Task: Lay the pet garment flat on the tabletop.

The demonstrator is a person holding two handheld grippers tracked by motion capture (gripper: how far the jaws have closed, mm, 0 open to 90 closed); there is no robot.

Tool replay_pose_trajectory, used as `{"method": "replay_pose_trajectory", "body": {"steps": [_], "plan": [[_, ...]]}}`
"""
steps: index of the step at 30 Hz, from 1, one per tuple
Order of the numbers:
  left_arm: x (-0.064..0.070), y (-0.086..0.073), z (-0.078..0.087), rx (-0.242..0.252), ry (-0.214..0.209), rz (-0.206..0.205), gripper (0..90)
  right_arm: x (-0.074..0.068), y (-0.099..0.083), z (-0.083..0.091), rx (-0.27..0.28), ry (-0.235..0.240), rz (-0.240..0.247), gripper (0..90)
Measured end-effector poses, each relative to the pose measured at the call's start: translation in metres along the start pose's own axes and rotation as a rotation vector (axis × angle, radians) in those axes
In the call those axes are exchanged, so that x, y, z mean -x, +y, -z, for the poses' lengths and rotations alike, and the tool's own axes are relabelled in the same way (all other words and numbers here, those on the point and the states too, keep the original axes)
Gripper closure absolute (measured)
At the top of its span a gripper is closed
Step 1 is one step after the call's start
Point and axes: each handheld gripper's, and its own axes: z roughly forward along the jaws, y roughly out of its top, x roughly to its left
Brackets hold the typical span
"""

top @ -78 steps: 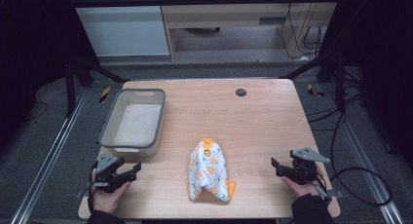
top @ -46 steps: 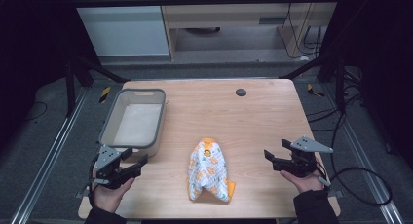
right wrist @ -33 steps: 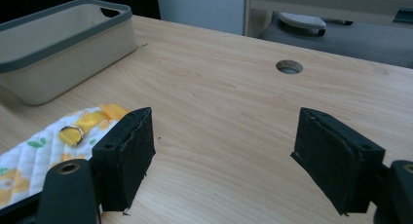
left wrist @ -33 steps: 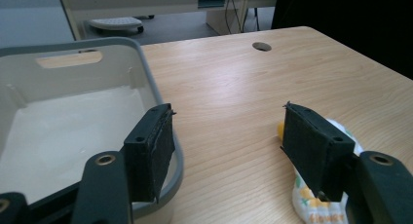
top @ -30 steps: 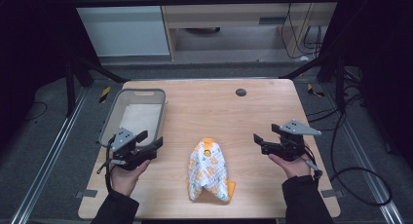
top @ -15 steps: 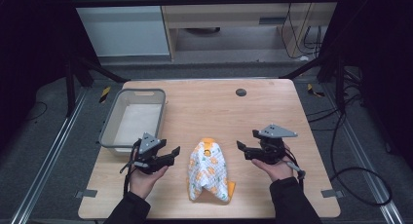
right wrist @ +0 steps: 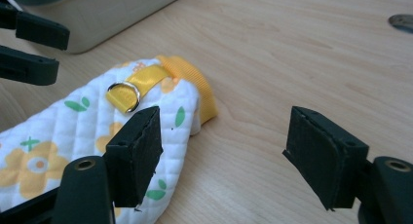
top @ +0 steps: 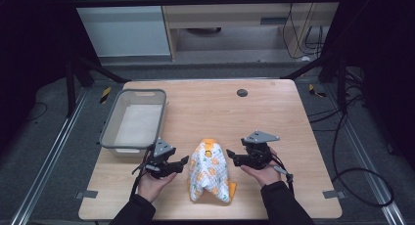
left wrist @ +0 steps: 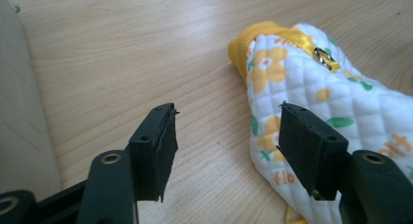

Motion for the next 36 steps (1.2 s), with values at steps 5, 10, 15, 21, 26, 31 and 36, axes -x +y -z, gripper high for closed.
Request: {"method": "replay_pose_trajectory", "body": {"steps": [5, 10, 15, 21, 26, 31, 36], "plan": [[0.001, -0.004, -0.01, -0.033, -0.027, 0.003, 37.4, -0.007, -0.005, -0.012, -0.033, 0.027, -0.002, 30.4], [0.004, -0.008, -0.019, -0.081, -0.047, -0.009, 37.0, -0.013, -0.011, -0.023, -0.06, 0.057, -0.001, 32.2], [0.009, -0.01, -0.026, -0.109, -0.056, -0.046, 38.7, -0.017, -0.016, -0.032, -0.082, 0.081, 0.0, 35.0], [0.01, -0.012, -0.03, -0.116, -0.067, -0.057, 45.1, -0.019, -0.019, -0.038, -0.095, 0.114, -0.011, 41.5], [0.011, -0.013, -0.035, -0.123, -0.092, -0.063, 53.3, -0.018, -0.022, -0.043, -0.116, 0.142, -0.036, 48.1], [0.011, -0.014, -0.039, -0.141, -0.13, -0.042, 63.8, -0.022, -0.024, -0.047, -0.142, 0.16, -0.022, 54.3], [0.012, -0.015, -0.042, -0.152, -0.139, -0.035, 72.3, -0.022, -0.024, -0.049, -0.149, 0.175, -0.024, 63.8]]}}
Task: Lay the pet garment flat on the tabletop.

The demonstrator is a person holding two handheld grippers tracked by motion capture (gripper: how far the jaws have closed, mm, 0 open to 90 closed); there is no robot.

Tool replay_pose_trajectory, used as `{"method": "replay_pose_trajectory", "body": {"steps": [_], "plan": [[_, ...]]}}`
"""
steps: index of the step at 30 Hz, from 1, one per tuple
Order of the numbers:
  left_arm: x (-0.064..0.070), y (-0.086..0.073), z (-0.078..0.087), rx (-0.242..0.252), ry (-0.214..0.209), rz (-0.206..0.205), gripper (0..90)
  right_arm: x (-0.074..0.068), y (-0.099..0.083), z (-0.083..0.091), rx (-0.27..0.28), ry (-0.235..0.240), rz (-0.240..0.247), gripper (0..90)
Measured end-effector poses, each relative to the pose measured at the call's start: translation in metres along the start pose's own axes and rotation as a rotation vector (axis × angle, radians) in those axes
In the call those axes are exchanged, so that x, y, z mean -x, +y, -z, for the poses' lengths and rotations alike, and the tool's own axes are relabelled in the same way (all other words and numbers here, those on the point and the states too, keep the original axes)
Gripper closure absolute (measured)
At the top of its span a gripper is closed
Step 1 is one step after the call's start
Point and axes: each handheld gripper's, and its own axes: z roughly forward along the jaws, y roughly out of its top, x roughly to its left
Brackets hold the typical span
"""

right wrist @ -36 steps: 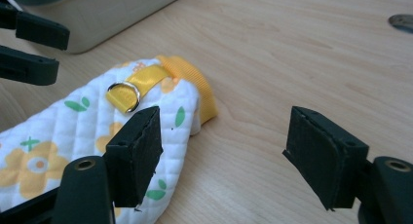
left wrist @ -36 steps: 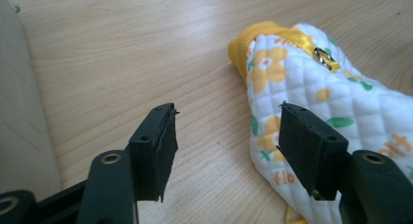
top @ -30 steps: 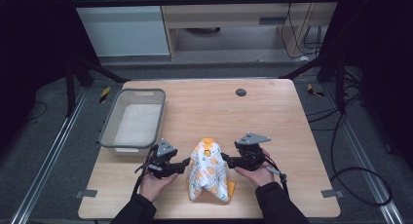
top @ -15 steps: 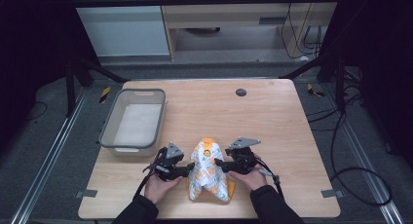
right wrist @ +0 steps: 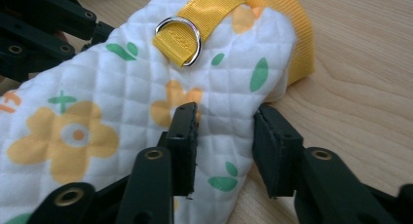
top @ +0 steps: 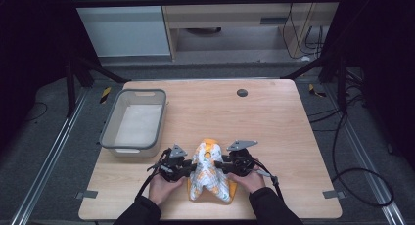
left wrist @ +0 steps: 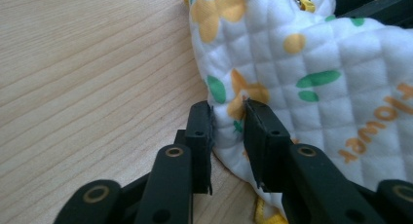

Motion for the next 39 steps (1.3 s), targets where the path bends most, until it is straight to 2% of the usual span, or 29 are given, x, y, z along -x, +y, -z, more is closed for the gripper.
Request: {"method": "replay_pose_trajectory", "body": {"steps": [6, 12, 17, 27, 33, 39], "plan": [[0.002, 0.0, 0.0, 0.001, -0.002, 0.005, 81.8, -0.003, 0.001, 0.001, -0.002, -0.001, 0.016, 76.6], [0.001, 0.001, 0.006, 0.001, -0.02, 0.019, 84.3, -0.001, 0.003, 0.009, 0.024, 0.003, 0.002, 84.7], [0.005, 0.004, 0.017, 0.013, -0.015, -0.007, 85.0, 0.001, 0.004, 0.019, 0.049, 0.01, 0.0, 85.7], [0.006, 0.006, 0.045, 0.08, -0.029, -0.005, 85.3, 0.009, 0.005, 0.05, 0.122, 0.021, -0.02, 85.9], [0.014, 0.011, 0.06, 0.134, -0.029, -0.015, 85.4, 0.005, 0.006, 0.061, 0.139, 0.033, 0.001, 85.9], [0.024, 0.021, 0.081, 0.2, -0.025, -0.042, 85.4, -0.003, 0.009, 0.08, 0.198, 0.054, 0.022, 85.8]]}}
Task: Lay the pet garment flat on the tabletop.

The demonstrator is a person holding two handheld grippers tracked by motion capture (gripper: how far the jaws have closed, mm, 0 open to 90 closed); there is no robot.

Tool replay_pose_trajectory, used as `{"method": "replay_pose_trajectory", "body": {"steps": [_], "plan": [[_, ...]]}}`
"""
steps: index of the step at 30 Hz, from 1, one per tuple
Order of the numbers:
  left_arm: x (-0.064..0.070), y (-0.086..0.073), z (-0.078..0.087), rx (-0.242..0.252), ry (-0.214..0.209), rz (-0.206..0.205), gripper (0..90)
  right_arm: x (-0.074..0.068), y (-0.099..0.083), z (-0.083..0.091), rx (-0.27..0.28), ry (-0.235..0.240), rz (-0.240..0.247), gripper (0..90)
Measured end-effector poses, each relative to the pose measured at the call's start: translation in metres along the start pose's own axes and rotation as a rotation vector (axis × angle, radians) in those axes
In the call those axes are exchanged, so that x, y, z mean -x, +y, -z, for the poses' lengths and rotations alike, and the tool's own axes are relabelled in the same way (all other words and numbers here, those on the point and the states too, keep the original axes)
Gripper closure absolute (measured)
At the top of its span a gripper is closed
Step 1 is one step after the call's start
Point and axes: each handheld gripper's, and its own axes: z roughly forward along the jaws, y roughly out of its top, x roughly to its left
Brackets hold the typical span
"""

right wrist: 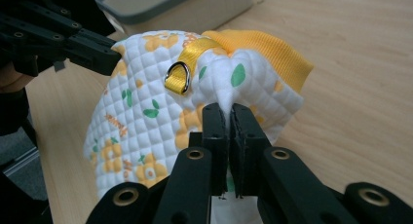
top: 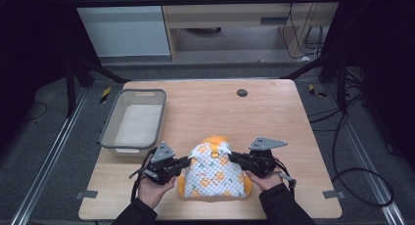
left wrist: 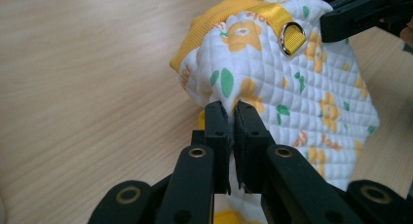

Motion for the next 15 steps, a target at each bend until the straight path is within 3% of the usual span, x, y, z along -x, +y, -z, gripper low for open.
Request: {"method": "replay_pose_trajectory", "body": {"steps": [4, 7, 11, 15], "plan": [[0.004, 0.013, 0.011, 0.033, 0.01, -0.017, 85.4, -0.007, 0.011, 0.012, 0.054, 0.017, 0.007, 85.3], [0.002, 0.024, 0.015, 0.057, 0.022, -0.019, 85.4, -0.007, 0.022, 0.014, 0.075, -0.007, 0.015, 84.7], [-0.008, 0.039, 0.006, 0.069, 0.063, -0.014, 85.2, 0.002, 0.039, 0.004, 0.091, -0.081, 0.014, 84.6], [-0.026, 0.047, -0.018, 0.068, 0.143, 0.022, 84.2, 0.016, 0.046, -0.023, 0.107, -0.191, 0.025, 81.5]]}}
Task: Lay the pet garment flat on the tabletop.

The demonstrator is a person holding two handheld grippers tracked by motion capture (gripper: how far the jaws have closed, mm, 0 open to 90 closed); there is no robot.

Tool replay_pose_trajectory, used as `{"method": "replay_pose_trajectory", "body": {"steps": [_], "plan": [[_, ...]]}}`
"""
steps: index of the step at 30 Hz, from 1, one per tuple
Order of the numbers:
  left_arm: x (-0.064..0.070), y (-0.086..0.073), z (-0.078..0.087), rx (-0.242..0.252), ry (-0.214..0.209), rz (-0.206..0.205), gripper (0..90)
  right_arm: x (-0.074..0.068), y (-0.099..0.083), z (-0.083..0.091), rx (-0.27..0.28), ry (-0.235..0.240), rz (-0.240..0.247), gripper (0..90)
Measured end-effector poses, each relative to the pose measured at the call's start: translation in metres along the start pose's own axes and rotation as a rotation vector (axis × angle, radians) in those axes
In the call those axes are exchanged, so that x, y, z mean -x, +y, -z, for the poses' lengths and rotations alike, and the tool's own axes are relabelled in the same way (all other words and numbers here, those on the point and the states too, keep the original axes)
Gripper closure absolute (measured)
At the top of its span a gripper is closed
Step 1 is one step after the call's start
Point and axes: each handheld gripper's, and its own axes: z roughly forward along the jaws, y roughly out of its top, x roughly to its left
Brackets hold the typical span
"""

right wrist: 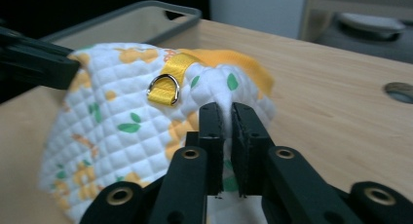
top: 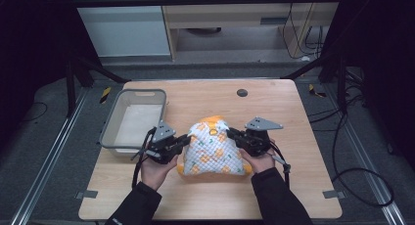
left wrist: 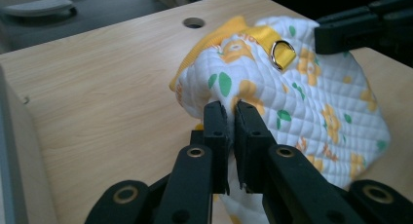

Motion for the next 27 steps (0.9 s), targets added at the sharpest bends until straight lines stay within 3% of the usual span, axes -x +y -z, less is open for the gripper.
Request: {"method": "replay_pose_trajectory", "body": {"steps": [4, 6, 7, 10, 12, 14, 20, 27], "plan": [[-0.016, -0.006, -0.027, -0.019, 0.074, 0.041, 81.3, 0.008, -0.01, -0.03, -0.052, -0.123, 0.039, 76.0], [-0.022, -0.01, -0.034, -0.033, 0.113, 0.064, 69.7, 0.012, -0.016, -0.039, -0.098, -0.167, 0.047, 73.6], [-0.024, -0.013, -0.034, -0.035, 0.115, 0.072, 68.3, 0.014, -0.018, -0.039, -0.1, -0.169, 0.038, 72.5], [-0.026, -0.017, -0.024, -0.022, 0.12, 0.058, 60.5, 0.017, -0.02, -0.03, -0.087, -0.153, 0.027, 68.8], [-0.027, -0.019, -0.014, -0.006, 0.105, 0.064, 56.4, 0.018, -0.019, -0.019, -0.075, -0.141, 0.022, 65.2], [-0.027, -0.022, -0.003, -0.002, 0.096, 0.045, 53.3, 0.019, -0.02, -0.006, -0.066, -0.127, 0.031, 62.1], [-0.022, -0.041, 0.023, -0.029, 0.067, -0.008, 45.4, 0.017, -0.032, 0.029, -0.077, -0.078, 0.044, 51.9], [-0.017, -0.073, 0.028, -0.079, 0.04, -0.046, 40.1, 0.014, -0.06, 0.048, -0.119, -0.03, 0.058, 47.6]]}}
